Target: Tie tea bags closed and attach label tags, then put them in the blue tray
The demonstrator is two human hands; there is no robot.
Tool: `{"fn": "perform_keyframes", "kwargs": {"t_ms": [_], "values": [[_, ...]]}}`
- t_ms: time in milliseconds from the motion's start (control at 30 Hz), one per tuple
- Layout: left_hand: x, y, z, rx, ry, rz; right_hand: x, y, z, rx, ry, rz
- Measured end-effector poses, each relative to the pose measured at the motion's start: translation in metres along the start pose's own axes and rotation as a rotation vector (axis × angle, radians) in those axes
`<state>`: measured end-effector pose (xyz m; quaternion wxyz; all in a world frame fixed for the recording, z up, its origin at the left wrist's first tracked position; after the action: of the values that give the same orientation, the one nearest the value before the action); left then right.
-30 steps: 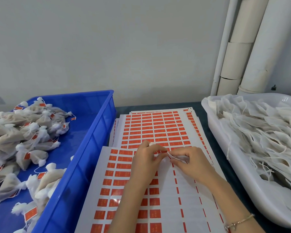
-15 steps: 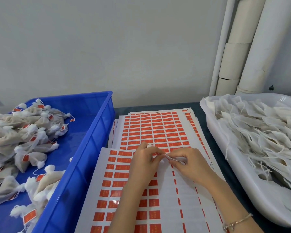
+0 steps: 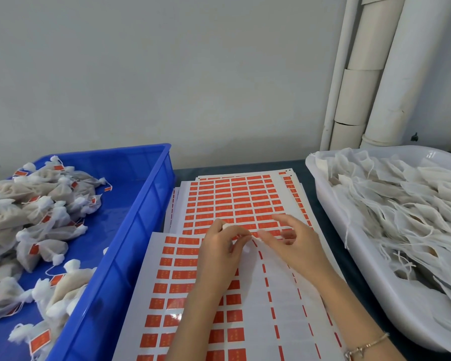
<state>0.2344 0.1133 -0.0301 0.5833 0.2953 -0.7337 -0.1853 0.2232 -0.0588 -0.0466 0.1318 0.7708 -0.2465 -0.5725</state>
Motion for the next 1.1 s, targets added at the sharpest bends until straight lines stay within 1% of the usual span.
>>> {"fn": "perform_keyframes", "kwargs": {"t_ms": [100, 167, 233, 300, 333, 400, 567, 700, 900, 1100], "values": [[-0.001, 0.002, 0.000, 0.011, 0.014, 0.017, 0.011, 0.009, 0.000, 0.055, -0.127, -0.050], [-0.001, 0.005, 0.000, 0.027, 0.016, 0.027, 0.021, 0.013, 0.003, 0.056, -0.249, -0.111], [0.001, 0.007, 0.001, 0.038, 0.008, 0.036, 0.028, 0.008, 0.008, -0.006, -0.356, -0.242], [0.003, 0.006, 0.001, 0.025, -0.006, 0.045, 0.026, -0.003, 0.013, -0.100, -0.405, -0.440], [0.004, 0.004, 0.001, 0.012, -0.013, 0.050, 0.022, -0.006, 0.016, -0.133, -0.406, -0.497], [0.004, 0.001, 0.001, -0.010, -0.012, 0.056, 0.022, -0.006, 0.018, -0.154, -0.400, -0.478], [0.003, 0.001, 0.002, -0.023, 0.015, 0.094, 0.023, -0.005, 0.017, -0.122, -0.403, -0.485], [0.001, 0.002, 0.002, -0.023, 0.045, 0.074, 0.022, -0.005, 0.016, -0.123, -0.391, -0.498], [0.002, 0.000, 0.003, -0.023, 0.030, 0.107, 0.016, -0.010, 0.014, -0.175, -0.346, -0.526], [0.005, 0.000, 0.005, -0.011, 0.027, 0.174, 0.020, -0.013, 0.015, -0.188, -0.383, -0.640]]}}
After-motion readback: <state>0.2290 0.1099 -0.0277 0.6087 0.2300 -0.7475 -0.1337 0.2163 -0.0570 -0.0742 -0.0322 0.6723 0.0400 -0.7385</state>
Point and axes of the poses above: each hand's wrist, its own z-axis away from the middle knuckle, its own y-axis out of the back of the hand, x = y × z, the point moved 10 cm from there along -z, towards the middle knuckle, and after that the axes turned 13 degrees about y, right-handed, at the moved point
